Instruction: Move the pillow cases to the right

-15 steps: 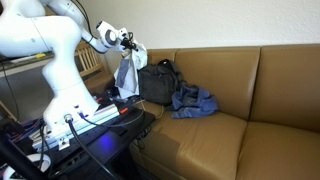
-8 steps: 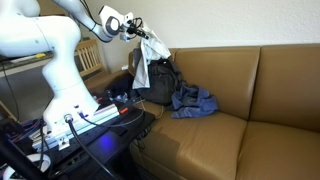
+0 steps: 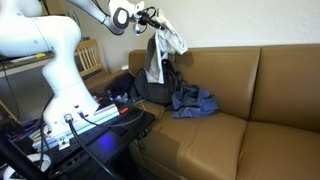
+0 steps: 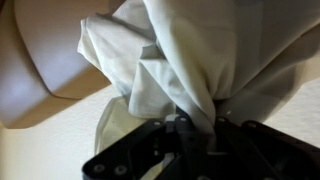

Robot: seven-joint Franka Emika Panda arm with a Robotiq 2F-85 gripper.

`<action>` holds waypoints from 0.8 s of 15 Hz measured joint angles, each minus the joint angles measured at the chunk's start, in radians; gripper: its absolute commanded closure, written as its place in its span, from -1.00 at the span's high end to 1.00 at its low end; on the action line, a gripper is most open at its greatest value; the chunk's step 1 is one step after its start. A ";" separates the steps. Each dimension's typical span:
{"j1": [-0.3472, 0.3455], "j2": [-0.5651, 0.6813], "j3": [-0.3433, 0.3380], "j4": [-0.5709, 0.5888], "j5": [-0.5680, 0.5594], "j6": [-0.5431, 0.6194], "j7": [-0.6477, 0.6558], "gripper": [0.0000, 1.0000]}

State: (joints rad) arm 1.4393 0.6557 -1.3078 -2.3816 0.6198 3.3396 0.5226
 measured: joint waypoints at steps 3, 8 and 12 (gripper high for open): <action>-0.124 -0.076 -0.002 -0.039 0.036 0.008 -0.001 -0.70; -0.245 -0.132 0.070 -0.040 0.034 0.021 -0.001 -0.93; -0.414 -0.110 0.220 0.000 0.048 -0.117 0.100 -0.93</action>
State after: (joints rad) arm 1.0255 0.5455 -1.0875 -2.3813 0.6673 3.2228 0.6226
